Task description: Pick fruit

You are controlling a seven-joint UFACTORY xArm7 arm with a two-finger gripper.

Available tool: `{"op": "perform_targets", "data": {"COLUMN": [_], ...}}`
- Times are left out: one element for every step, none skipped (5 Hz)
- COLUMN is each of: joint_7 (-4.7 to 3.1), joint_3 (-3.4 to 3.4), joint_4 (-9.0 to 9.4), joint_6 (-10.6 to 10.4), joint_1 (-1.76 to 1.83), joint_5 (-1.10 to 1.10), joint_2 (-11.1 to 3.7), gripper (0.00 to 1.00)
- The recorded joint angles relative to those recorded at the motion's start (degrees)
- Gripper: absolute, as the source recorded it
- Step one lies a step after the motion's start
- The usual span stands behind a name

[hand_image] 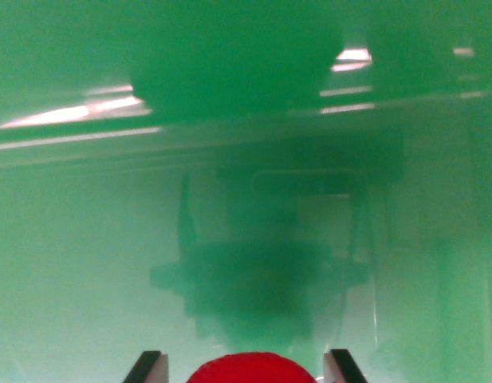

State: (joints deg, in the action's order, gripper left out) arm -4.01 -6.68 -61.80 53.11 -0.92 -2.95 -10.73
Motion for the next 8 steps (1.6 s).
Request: {"op": "perform_targets", "data": {"joint_7": [0.00,0.17,0.17,0.34,0.34,0.51,0.51,0.69], "joint_3": [0.00,-0.05,-0.05,-0.10,-0.10,-0.15,-0.15,-0.20], "joint_4": [0.00,-1.69,-1.69,-3.35,-3.35,-5.08,-5.08,-6.81], "joint_6": [0.00,2.65,2.65,5.25,5.25,7.96,7.96,10.68], "joint_1": [0.00,0.05,0.05,0.11,0.11,0.16,0.16,0.22], "joint_5": [0.00,0.21,0.21,0.41,0.41,0.62,0.62,0.84], "joint_2": [0.00,0.97,0.97,1.92,1.92,2.91,2.91,3.90], "gripper": [1.00,1.00,1.00,1.00,1.00,1.00,1.00,1.00]}}
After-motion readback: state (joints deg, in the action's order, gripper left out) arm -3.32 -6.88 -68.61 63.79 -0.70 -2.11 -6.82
